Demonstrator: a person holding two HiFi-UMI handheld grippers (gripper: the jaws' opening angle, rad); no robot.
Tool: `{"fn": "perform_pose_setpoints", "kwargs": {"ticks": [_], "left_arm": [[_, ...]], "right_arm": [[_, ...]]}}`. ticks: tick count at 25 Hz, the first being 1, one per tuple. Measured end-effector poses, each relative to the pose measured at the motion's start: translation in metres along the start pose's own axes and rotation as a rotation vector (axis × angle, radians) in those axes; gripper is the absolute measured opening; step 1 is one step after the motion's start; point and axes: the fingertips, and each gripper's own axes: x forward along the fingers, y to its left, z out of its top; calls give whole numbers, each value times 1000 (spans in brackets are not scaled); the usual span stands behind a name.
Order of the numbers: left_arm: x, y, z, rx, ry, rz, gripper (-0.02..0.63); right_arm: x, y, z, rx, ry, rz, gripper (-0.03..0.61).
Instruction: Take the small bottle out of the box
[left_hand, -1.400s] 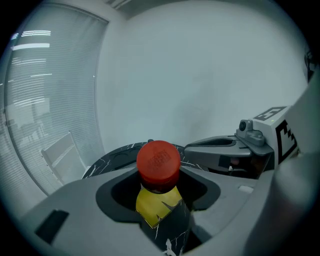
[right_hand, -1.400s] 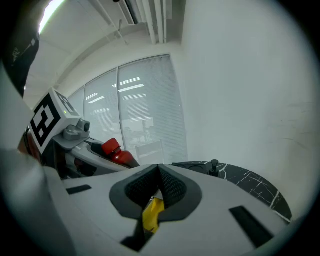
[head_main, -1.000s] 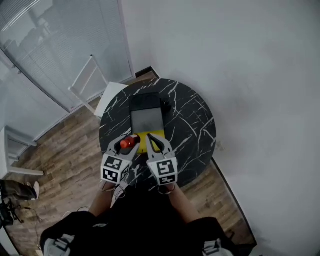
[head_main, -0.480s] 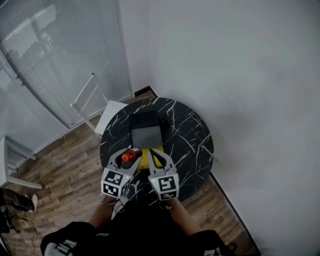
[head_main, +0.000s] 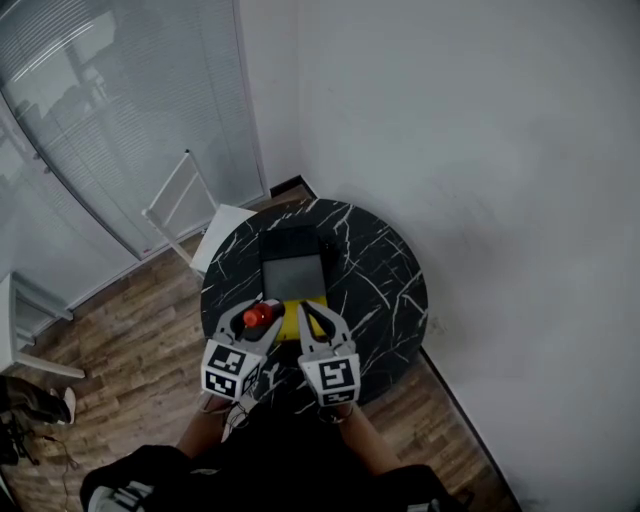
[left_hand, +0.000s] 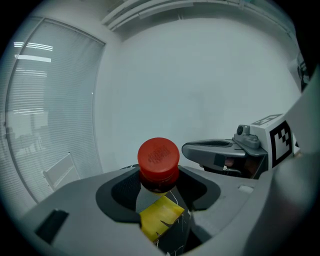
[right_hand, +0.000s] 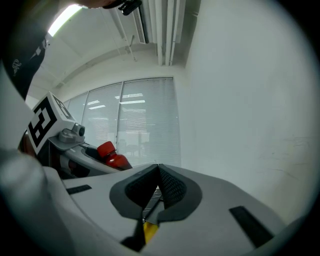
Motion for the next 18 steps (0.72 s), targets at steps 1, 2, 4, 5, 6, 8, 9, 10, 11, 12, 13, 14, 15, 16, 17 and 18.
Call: {"fn": "perform_pose_setpoints", "kwargs": {"ticks": [1, 2, 4, 5, 6, 8, 9, 10, 11, 12, 13, 14, 15, 16, 17, 18], "left_arm": [[0, 0, 0, 1, 0, 1, 213], [0, -1, 1, 3, -1, 2, 215], [0, -2, 2, 6, -3, 1, 213], [1, -2, 2, 6, -4, 0, 213], [1, -2, 2, 4, -4, -1, 213], [1, -1, 2, 0, -3, -2, 213], [1, -1, 1, -2, -2, -1, 213], [0, -1, 1, -3, -1, 0, 213], [0, -1, 0, -3, -2, 1, 213], [0, -1, 1, -2, -3, 2, 213], [0, -1, 1, -1, -5, 2, 213], [0, -1, 2, 0, -7, 3, 213], [0, -1, 3, 1, -9, 3, 213], [0, 0, 4, 0, -10, 4, 213], [0, 1, 4, 0, -10, 5, 213], [1, 2, 4, 0, -10, 5, 213]], "right_arm": [[-1, -1, 1, 0, -4, -4, -3], [-1, -2, 1, 0, -7, -8, -3], [-2, -5, 1, 1, -9, -14, -3], [-2, -6, 1, 1, -10, -16, -3], [-2, -6, 2, 0, -9, -15, -3], [-2, -4, 5, -8, -8, -7, -3], [-2, -3, 5, -17, -9, -5, -3], [-2, -2, 5, -26, -10, -5, -3], [-3, -2, 4, -34, -10, -7, -3], [-3, -3, 4, -39, -10, -10, -3], [-3, -3, 4, -41, -8, -13, -5], [-3, -4, 4, -40, -6, -14, -5], [-3, -4, 3, -38, -3, -14, -3], [-2, -4, 3, -35, 0, -14, -5], [-1, -4, 2, -32, 3, -14, -5], [-1, -5, 2, -31, 4, -15, -5]]}}
